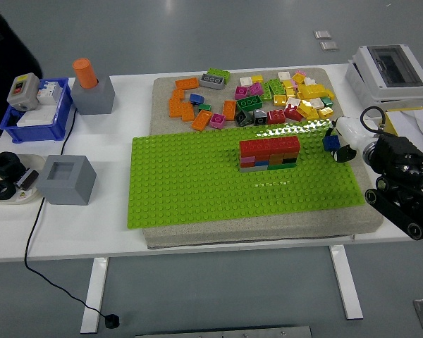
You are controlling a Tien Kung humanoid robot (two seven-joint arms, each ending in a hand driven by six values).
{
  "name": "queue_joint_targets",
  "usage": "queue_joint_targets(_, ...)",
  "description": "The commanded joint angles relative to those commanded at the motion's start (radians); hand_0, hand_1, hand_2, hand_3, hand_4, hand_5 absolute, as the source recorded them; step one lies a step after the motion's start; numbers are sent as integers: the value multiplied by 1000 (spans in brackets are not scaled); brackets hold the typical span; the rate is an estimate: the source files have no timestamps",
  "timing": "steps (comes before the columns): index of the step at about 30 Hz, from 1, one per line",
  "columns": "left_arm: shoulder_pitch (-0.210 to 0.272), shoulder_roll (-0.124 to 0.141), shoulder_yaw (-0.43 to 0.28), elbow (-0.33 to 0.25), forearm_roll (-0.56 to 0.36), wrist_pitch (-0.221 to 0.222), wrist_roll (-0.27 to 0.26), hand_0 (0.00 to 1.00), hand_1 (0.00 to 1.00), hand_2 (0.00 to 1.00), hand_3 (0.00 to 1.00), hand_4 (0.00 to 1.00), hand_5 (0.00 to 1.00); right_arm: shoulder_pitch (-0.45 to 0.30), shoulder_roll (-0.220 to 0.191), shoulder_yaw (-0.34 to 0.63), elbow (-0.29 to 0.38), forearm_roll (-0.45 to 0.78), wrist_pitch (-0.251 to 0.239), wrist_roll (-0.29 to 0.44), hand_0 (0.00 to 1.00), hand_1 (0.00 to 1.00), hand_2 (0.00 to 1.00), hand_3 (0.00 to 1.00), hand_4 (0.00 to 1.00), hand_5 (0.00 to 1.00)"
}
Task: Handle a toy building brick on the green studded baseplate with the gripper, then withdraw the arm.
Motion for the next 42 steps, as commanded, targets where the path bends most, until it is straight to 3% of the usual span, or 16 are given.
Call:
queue_joint_targets(3,0,0,0,0,0,0,0,632,586,562,580,625,215,-1,-7,9,23,-4,0,-3,802,854,902,595,610,79)
queue_joint_targets(10,4,-2,-1,0,-2,0,-1,633,588,562,581,625,215,-27,-61,81,160,-33,10,-33,801,853,899,594,596,83)
queue_joint_targets(18,10,-4,-1,0,-6,1,0,632,587,562,581,625,214,-58,-134,117,357,25,93,-137,814,856,897,590,575,98)
queue_joint_targets(22,10,-3,-2,0,-4,1,-1,632,587,562,581,625,214,-48,-138,85,453,90,129,-177,814,856,897,590,575,98)
queue_joint_targets(30,9,0,-4,0,-1,1,-1,632,587,563,581,625,213,-4,-98,34,619,132,160,-216,825,854,895,594,577,104)
queue_joint_targets(36,9,2,-3,0,-2,1,1,632,588,563,581,626,214,19,-60,1,620,137,162,-219,831,854,895,589,577,105)
queue_joint_targets(42,6,5,-1,0,1,0,1,632,588,564,581,626,213,51,3,-47,534,139,170,-221,830,854,894,589,583,118)
